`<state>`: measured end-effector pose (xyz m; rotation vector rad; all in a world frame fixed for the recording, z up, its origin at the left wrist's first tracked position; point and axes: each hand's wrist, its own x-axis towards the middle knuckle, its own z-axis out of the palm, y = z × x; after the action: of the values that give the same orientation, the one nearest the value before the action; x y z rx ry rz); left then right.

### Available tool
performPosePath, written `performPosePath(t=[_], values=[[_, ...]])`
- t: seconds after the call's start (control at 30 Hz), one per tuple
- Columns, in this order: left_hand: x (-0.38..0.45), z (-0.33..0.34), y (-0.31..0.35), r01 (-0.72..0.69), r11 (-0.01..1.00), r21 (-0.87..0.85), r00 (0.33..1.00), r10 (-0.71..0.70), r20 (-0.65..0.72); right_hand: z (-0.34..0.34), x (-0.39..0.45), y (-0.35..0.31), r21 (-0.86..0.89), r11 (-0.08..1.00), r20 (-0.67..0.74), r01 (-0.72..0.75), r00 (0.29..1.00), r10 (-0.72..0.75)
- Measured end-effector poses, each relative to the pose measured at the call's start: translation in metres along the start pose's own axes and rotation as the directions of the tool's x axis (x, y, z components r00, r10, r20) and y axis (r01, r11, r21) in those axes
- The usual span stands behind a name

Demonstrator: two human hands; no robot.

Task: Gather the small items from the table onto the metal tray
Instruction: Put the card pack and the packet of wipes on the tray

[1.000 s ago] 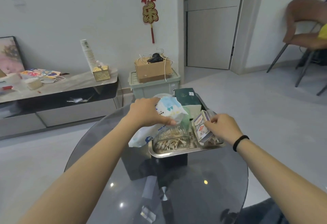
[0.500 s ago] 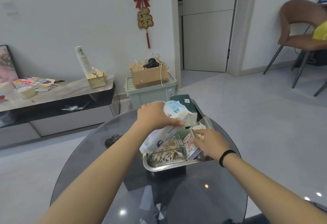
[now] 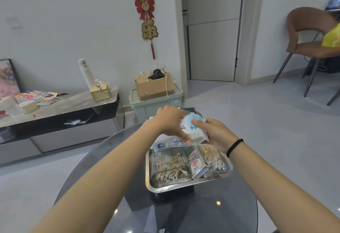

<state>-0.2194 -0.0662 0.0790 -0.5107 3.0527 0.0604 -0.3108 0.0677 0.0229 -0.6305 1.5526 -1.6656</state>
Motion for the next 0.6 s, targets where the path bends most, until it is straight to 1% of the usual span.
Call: performPosePath(t=[0.07, 0.13, 0.2, 0.23, 0.27, 0.3, 0.33, 0.37, 0.4, 0.43, 0.47, 0.53, 0.57, 0.6], values=[[0.010, -0.007, -0.003, -0.018, 0.999, -0.030, 0.999, 0.017, -0.042, 0.000, 0.013, -0.004, 0.065, 0.998, -0.108, 0.022, 0.994, -0.015], [0.021, -0.012, -0.007, 0.000, 0.998, -0.069, 0.991, -0.009, -0.135, 0.000, 0.028, -0.012, 0.132, 0.989, -0.219, 0.072, 0.975, -0.042], [0.032, -0.011, -0.016, 0.096, 0.986, -0.134, 0.968, -0.124, -0.220, 0.001, 0.043, -0.017, 0.193, 0.971, -0.330, 0.141, 0.941, -0.071], [0.036, -0.010, -0.022, 0.167, 0.967, -0.194, 0.955, -0.208, -0.213, 0.002, 0.050, -0.017, 0.214, 0.963, -0.377, 0.167, 0.923, -0.076], [0.040, -0.007, -0.030, 0.225, 0.928, -0.297, 0.948, -0.278, -0.153, 0.002, 0.057, -0.014, 0.228, 0.956, -0.415, 0.184, 0.907, -0.076], [0.045, -0.004, -0.039, 0.257, 0.854, -0.453, 0.949, -0.311, -0.048, 0.003, 0.064, -0.010, 0.230, 0.954, -0.448, 0.193, 0.891, -0.073], [0.048, 0.000, -0.047, 0.266, 0.724, -0.637, 0.954, -0.291, 0.068, 0.003, 0.069, -0.005, 0.218, 0.956, -0.481, 0.199, 0.874, -0.072], [0.055, 0.006, -0.053, 0.262, 0.558, -0.788, 0.960, -0.234, 0.154, 0.004, 0.075, 0.002, 0.198, 0.959, -0.514, 0.203, 0.855, -0.075], [0.060, 0.012, -0.057, 0.258, 0.433, -0.863, 0.962, -0.200, 0.187, 0.005, 0.078, 0.009, 0.187, 0.961, -0.542, 0.205, 0.837, -0.073], [0.067, 0.019, -0.059, 0.255, 0.390, -0.885, 0.959, -0.217, 0.181, 0.006, 0.082, 0.016, 0.196, 0.959, -0.563, 0.206, 0.824, -0.062], [0.074, 0.026, -0.059, 0.244, 0.371, -0.896, 0.956, -0.246, 0.158, 0.008, 0.085, 0.023, 0.217, 0.954, -0.572, 0.205, 0.819, -0.046], [0.087, 0.039, -0.055, 0.202, 0.323, -0.925, 0.953, -0.284, 0.109, 0.009, 0.090, 0.035, 0.226, 0.956, -0.553, 0.186, 0.832, -0.031], [0.091, 0.044, -0.052, 0.179, 0.307, -0.935, 0.954, -0.285, 0.089, 0.009, 0.091, 0.039, 0.182, 0.970, -0.538, 0.163, 0.842, -0.040], [0.095, 0.049, -0.049, 0.158, 0.307, -0.938, 0.957, -0.283, 0.068, 0.008, 0.092, 0.041, 0.089, 0.988, -0.523, 0.126, 0.850, -0.061]])
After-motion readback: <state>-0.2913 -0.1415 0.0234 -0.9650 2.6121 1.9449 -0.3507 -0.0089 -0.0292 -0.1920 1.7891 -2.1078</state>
